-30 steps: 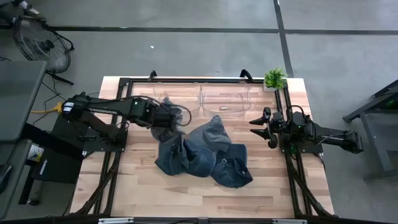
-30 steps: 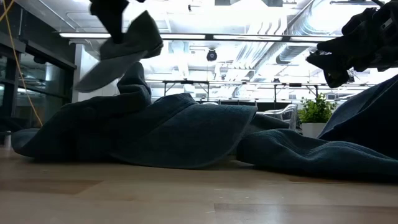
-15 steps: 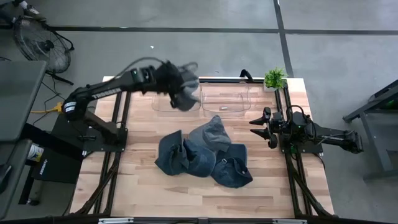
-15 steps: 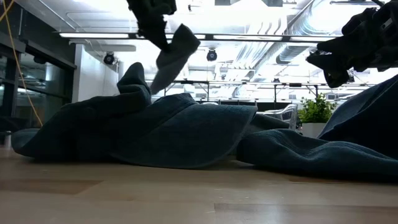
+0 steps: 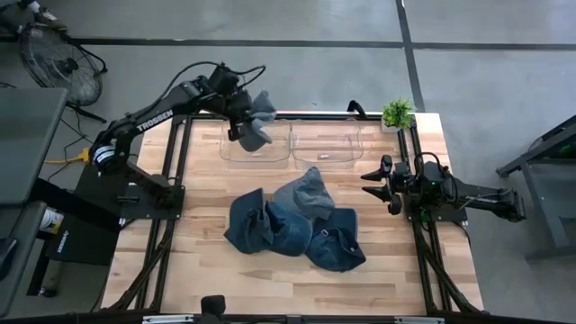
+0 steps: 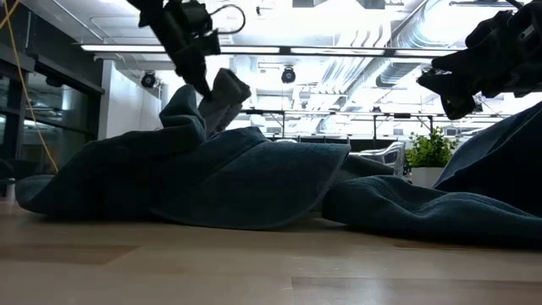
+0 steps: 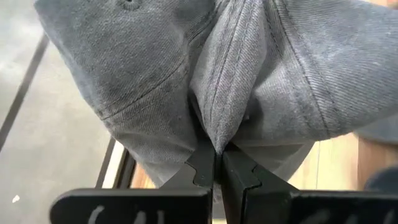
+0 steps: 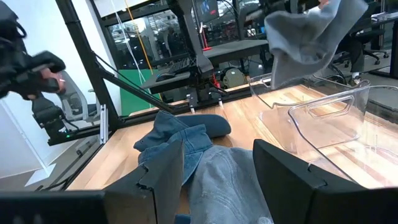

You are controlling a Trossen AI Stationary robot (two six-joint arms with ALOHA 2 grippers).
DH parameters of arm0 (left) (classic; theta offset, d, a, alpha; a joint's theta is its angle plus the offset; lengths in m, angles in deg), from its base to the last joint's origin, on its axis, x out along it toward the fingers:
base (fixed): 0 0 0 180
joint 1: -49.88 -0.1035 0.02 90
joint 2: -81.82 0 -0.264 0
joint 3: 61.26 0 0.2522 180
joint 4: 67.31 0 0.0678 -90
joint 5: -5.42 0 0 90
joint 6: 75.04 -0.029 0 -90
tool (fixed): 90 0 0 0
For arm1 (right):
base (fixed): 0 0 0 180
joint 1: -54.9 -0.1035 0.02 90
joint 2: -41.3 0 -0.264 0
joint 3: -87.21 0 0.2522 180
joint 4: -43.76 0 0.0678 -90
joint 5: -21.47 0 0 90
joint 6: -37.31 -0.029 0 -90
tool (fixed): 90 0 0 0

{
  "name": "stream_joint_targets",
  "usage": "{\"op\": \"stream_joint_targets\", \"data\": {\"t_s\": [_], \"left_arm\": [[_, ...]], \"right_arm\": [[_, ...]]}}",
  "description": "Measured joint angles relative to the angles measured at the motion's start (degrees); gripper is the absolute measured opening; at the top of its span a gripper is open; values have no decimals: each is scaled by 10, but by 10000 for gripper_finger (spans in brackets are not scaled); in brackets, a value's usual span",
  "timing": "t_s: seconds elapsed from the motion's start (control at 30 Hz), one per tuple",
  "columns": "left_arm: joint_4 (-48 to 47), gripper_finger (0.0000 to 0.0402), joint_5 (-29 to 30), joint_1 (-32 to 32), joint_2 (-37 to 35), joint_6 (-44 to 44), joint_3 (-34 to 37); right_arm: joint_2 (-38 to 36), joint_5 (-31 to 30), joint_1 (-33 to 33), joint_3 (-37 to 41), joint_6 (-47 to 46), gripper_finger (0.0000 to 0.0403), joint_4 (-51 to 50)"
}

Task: Pick & Place hat
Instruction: Put the left gray cap into the left transparent bin

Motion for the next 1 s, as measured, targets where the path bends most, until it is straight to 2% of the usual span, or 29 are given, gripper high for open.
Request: {"op": "stream_joint_targets", "data": {"t_s": [0.13, 0.37, 1.0], "left_arm": [[3, 0, -4, -5, 0, -38, 33], [31, 0, 6, -4, 0, -43, 82], [32, 2, 39, 0, 15, -125, 121]], "right_arm": [[0, 0, 0, 0, 0, 188, 0], [0, 0, 0, 0, 0, 188, 0], [0, 0, 0, 0, 0, 188, 0]]}}
